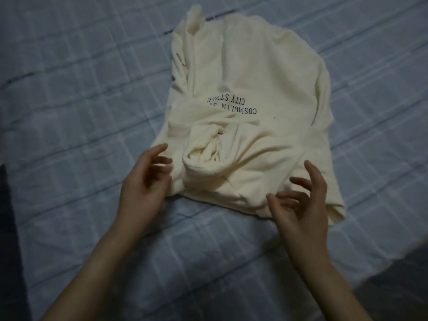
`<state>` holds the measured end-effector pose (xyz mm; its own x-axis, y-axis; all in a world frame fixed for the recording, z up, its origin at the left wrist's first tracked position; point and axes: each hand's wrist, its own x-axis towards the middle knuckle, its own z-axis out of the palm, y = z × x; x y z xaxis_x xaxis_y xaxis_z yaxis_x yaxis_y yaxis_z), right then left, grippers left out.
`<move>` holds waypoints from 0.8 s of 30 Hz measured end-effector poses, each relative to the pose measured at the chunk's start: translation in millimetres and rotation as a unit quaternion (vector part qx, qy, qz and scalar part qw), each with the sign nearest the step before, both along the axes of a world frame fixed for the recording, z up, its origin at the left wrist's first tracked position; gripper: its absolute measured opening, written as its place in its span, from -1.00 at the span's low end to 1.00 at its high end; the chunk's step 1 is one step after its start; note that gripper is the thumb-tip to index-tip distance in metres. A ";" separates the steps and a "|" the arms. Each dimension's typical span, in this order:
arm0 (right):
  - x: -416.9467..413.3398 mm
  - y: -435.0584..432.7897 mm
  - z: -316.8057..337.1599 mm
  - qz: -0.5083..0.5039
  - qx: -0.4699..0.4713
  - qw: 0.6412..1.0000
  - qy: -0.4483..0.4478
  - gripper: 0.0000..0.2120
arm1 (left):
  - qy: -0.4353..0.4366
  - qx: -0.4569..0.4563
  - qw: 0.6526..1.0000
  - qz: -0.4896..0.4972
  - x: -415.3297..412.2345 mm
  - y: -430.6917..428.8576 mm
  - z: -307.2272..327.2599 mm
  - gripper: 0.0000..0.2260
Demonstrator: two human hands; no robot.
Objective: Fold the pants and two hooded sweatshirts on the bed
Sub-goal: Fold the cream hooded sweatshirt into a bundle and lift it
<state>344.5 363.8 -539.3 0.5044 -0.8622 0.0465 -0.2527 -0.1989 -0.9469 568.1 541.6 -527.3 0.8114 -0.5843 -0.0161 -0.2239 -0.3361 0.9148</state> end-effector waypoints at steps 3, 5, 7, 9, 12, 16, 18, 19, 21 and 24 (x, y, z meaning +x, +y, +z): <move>0.0 22.2 -2.7 0.061 -0.065 0.996 0.013 -0.18 | -0.076 0.010 0.996 -0.042 -26.4 7.6 -1.4 -0.43; 8.0 25.2 -0.3 0.059 -0.170 0.984 0.007 -0.27 | -0.091 -0.020 0.995 -0.036 -32.5 -4.2 0.0 -0.45; 21.8 19.5 7.0 0.028 -0.152 0.987 -0.050 -0.35 | -0.095 -0.054 0.994 -0.016 -32.5 -24.5 6.1 -0.45; 35.8 9.6 18.0 0.004 -0.123 0.987 -0.100 -0.33 | -0.085 -0.082 0.993 -0.008 -25.5 -48.8 15.7 -0.43; 58.6 -16.5 35.2 -0.010 -0.107 0.986 -0.130 -0.42 | -0.082 -0.089 0.992 -0.019 -3.9 -90.5 32.7 -0.62; 104.0 -65.8 52.5 -0.050 -0.052 0.986 -0.148 -0.71 | 0.018 -0.089 0.996 -0.023 40.1 -154.9 55.1 -0.68; 122.7 -88.5 57.1 -0.065 -0.019 0.990 -0.127 -0.81 | 0.032 -0.120 0.991 0.046 53.8 -166.8 62.9 -0.70; 129.7 -96.5 59.0 -0.052 -0.006 0.993 -0.108 -0.74 | -0.031 -0.127 0.988 0.086 55.2 -164.8 61.3 -0.72; 135.9 -106.5 52.6 0.007 -0.078 0.997 -0.020 -0.59 | -0.205 -0.092 0.970 0.091 44.5 -154.7 47.4 -0.72; 142.6 -114.6 29.3 0.116 -0.283 0.933 0.188 -0.50 | -0.316 0.109 0.939 -0.081 29.5 -153.7 11.0 -0.62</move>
<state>487.1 249.2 -510.0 0.7470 -0.6187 0.2432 -0.4344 -0.7312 -0.5260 597.6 387.8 -516.3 0.5996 -0.7396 0.3058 -0.7637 -0.4146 0.4948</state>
